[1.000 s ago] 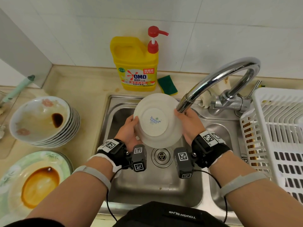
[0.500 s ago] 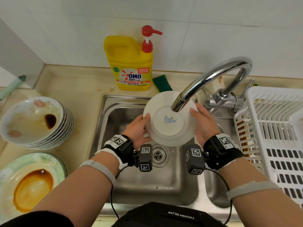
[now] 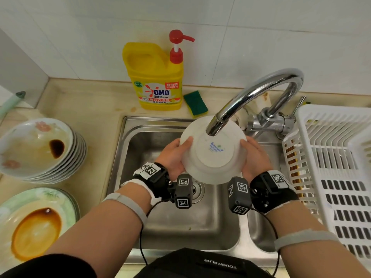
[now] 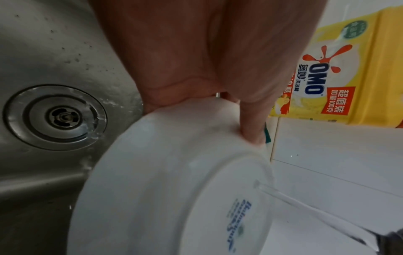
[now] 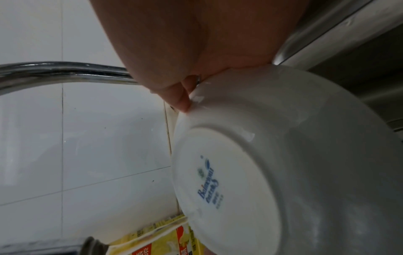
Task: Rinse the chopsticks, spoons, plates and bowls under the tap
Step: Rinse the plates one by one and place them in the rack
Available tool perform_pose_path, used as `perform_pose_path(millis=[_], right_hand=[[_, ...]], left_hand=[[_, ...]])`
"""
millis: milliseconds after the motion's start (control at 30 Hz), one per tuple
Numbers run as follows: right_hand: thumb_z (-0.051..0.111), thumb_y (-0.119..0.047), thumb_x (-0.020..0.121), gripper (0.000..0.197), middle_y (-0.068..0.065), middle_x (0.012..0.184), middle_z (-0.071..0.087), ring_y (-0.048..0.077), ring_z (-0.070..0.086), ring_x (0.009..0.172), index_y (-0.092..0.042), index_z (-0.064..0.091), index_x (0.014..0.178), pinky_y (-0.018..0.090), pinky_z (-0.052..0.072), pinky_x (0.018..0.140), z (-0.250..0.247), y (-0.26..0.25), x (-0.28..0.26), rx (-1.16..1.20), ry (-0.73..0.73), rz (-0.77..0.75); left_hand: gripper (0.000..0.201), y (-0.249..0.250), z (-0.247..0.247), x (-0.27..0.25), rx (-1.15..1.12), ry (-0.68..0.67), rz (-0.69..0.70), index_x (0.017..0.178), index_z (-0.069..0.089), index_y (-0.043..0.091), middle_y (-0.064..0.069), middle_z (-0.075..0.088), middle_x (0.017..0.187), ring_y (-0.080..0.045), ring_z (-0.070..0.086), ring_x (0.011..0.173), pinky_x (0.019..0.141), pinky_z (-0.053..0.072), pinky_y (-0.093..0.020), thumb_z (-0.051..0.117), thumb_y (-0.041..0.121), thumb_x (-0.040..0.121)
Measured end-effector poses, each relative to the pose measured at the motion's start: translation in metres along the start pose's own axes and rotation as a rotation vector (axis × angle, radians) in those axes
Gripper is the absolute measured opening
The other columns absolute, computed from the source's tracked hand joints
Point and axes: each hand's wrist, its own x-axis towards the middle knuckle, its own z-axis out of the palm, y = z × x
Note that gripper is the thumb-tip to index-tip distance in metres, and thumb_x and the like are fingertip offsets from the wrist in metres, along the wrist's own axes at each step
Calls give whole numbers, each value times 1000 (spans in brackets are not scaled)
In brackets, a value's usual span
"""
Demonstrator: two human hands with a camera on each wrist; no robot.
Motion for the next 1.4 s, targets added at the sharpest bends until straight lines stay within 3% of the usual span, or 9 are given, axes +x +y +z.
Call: perform_pose_path(millis=[200,333,567,700,867,1000,1067,1167,1400], right_hand=[[55,-19,101,24,5,112,75,28,69,104,-25,71,119,48,55,95,-5,1,2,10,31,8],[60,-23,96,21,-4,100,77,24,69,102,-36,75,99,50,54,96,-9,-3,2,-24,70,2],[70,-39,76,32,-1,122,70,30,65,115,-44,74,108,58,51,100,-12,-9,-1,-36,100,47],[67,-34,86,26,1,120,71,29,66,113,-38,73,111,58,51,101,-11,-10,-4,-45,104,31],[64,-31,92,21,1,120,70,29,65,113,-38,72,110,57,51,100,-11,-11,-2,-85,107,35],[58,-28,98,18,3,114,70,26,66,105,-34,72,109,51,53,97,-6,-10,-3,-132,56,36],[57,-27,99,23,2,111,71,21,66,97,-27,69,119,41,55,85,-2,-6,-2,-159,26,33],[54,-21,102,16,3,102,72,20,66,87,-24,69,109,34,50,71,8,-1,-4,-183,-40,35],[50,-21,105,22,7,115,69,25,64,100,-20,62,123,47,55,86,32,18,-7,-279,-194,75]], left_hand=[[50,-4,4,3,21,-17,13,135,52,9,-15,68,128,-37,67,115,87,56,-64,72,27,93],[41,-6,9,6,106,33,10,128,59,18,-6,70,125,-28,67,114,87,60,-48,68,41,95],[42,-9,12,10,98,80,-51,128,62,27,2,72,124,-22,66,116,87,59,-44,52,57,100],[37,-7,15,7,108,66,-43,127,60,14,-7,68,126,-29,63,118,94,57,-52,59,41,101],[38,-5,14,4,130,44,-29,129,56,15,-8,64,131,-30,61,120,87,59,-49,67,33,97],[47,-6,2,8,138,64,-29,126,61,9,-8,72,121,-29,67,113,93,58,-50,71,42,93],[55,-7,-7,9,149,95,-25,124,63,8,-9,75,117,-30,69,113,97,56,-53,72,51,90],[60,-6,-20,9,154,159,-38,126,65,14,-6,76,115,-29,70,111,98,55,-53,67,61,88],[71,0,-51,1,120,265,-119,127,64,21,-8,73,120,-35,67,114,97,53,-59,74,68,74]])
